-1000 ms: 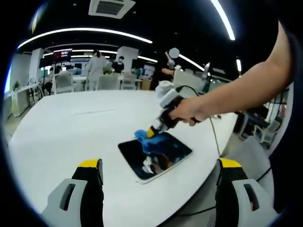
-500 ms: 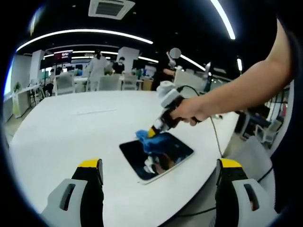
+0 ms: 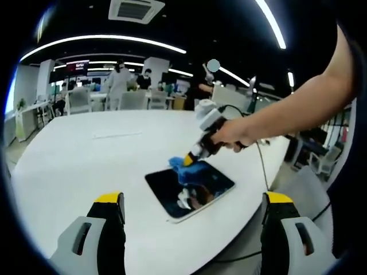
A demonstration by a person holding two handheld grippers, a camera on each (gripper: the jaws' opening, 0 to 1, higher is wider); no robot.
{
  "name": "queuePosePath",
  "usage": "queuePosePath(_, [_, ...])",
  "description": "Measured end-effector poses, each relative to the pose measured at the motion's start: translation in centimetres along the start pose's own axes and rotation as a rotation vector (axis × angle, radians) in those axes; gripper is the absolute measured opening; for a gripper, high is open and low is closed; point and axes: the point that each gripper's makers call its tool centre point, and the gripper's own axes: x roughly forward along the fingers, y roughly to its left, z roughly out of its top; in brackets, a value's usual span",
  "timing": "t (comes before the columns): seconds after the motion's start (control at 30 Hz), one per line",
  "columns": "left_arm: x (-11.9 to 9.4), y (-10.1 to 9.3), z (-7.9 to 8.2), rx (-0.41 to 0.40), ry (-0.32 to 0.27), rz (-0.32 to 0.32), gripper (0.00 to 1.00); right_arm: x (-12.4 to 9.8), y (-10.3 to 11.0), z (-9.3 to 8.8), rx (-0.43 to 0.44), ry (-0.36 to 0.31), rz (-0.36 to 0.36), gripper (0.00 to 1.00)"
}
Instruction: Wipe the mirror surface with the cleaning cloth until all visible marks leave the cleaned area.
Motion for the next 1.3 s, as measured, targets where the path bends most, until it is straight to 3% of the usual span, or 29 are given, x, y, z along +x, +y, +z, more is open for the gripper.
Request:
queuePosePath(0.97, [0.0, 0.0, -0.1, 0.001, 0.011, -0.001, 0.99, -1.2, -3.3, -0.7, 0.026, 0.003, -0.037, 0.0])
queuePosePath(1.3, [0.0, 0.0, 0.0, 0.0, 0.002, 0.001, 0.99, -1.3, -3.2, -0.9, 0.018, -0.01, -0.059, 0.0])
